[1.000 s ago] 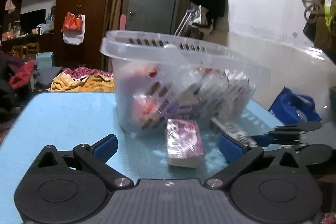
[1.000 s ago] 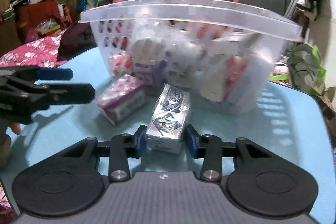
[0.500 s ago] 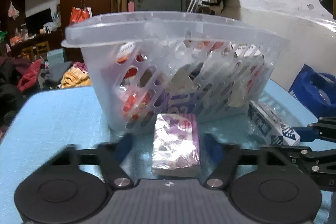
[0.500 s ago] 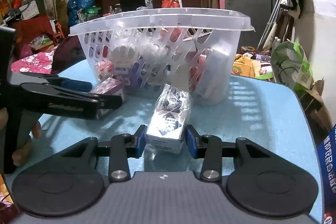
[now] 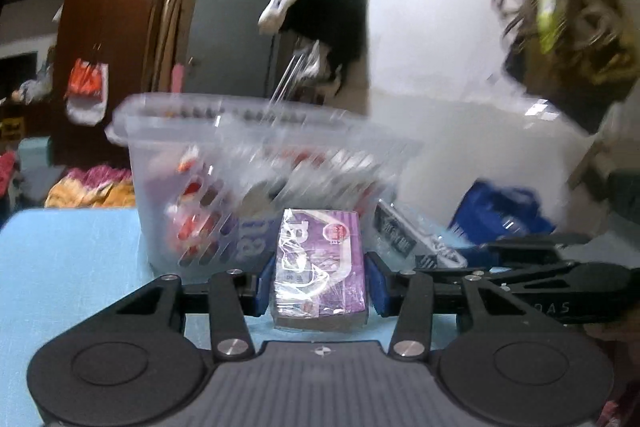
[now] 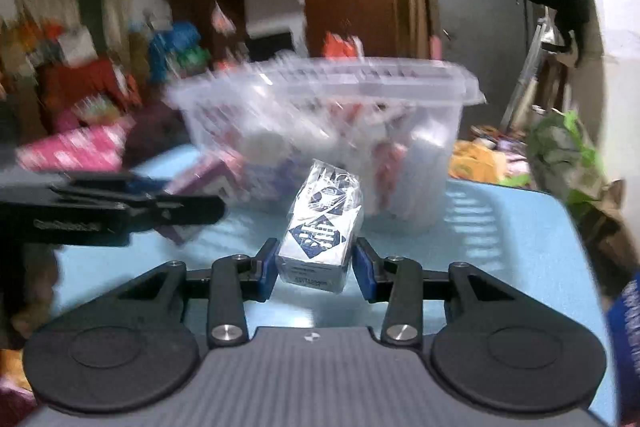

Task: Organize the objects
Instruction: 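Drop the purple tissues with the left tool while the right drops the white-blue box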

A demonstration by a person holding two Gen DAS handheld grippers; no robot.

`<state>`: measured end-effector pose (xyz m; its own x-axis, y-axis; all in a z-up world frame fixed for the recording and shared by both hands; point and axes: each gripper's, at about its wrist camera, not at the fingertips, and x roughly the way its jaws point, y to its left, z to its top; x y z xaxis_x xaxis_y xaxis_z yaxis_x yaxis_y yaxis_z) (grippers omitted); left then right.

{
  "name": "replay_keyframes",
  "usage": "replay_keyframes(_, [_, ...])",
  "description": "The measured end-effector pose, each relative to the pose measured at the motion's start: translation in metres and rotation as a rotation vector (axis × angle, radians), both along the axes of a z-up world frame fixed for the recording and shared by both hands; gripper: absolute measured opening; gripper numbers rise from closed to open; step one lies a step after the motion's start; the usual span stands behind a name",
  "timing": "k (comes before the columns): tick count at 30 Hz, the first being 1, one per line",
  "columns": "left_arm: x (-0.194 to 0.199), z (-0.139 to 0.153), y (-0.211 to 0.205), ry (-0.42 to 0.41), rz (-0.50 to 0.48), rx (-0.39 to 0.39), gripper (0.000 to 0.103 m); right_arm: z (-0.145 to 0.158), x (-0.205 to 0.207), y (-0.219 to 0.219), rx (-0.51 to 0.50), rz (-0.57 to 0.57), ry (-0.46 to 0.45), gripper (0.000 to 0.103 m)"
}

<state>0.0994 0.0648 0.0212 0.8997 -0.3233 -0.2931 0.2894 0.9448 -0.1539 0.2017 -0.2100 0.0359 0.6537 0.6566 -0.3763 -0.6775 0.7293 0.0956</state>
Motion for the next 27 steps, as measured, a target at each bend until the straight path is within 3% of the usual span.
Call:
replay_keyframes(3, [-0.019, 0.038, 0.003, -0.108, 0.05, -0.027, 0.05, 0.025, -0.028, -0.005, 0.049, 0.013, -0.097, 0.043])
replay_keyframes(6, [-0.004, 0.091, 0.007, -0.175, 0.1, -0.036, 0.051, 0.075, -0.033, 0.002, 0.079, -0.009, -0.221, 0.043])
replay_keyframes(8, [0.027, 0.119, 0.005, -0.169, 0.147, 0.011, 0.051, 0.106, -0.018, 0.015, 0.076, -0.025, -0.261, 0.043])
replay_keyframes(10, [0.066, 0.134, 0.01, -0.095, 0.198, 0.034, 0.051, 0.128, 0.011, 0.036, 0.018, -0.07, -0.28, 0.043])
replay_keyframes(12, [0.098, 0.135, 0.018, -0.028, 0.207, 0.021, 0.051, 0.137, 0.044, 0.054, -0.014, -0.079, -0.232, 0.044])
replay_keyframes(14, [0.117, 0.126, 0.023, 0.023, 0.201, 0.031, 0.059, 0.132, 0.067, 0.069, -0.045, -0.064, -0.202, 0.049])
replay_keyframes(15, [0.12, 0.12, 0.024, 0.04, 0.203, 0.043, 0.076, 0.126, 0.075, 0.076, -0.062, -0.051, -0.193, 0.056])
replay_keyframes(16, [0.12, 0.114, 0.024, 0.047, 0.224, 0.059, 0.096, 0.12, 0.079, 0.082, -0.087, -0.041, -0.193, 0.073])
replay_keyframes(17, [0.118, 0.108, 0.027, 0.046, 0.243, 0.072, 0.102, 0.114, 0.079, 0.087, -0.117, -0.057, -0.205, 0.085])
replay_keyframes(19, [0.111, 0.102, 0.028, 0.037, 0.254, 0.07, 0.103, 0.107, 0.074, 0.089, -0.143, -0.09, -0.235, 0.09])
replay_keyframes(22, [0.094, 0.102, 0.028, 0.009, 0.257, 0.072, 0.103, 0.111, 0.061, 0.075, -0.068, -0.073, -0.208, 0.103])
replay_keyframes(27, [0.066, 0.106, 0.028, -0.064, 0.234, 0.078, 0.103, 0.121, 0.033, 0.043, 0.064, -0.078, -0.224, 0.103])
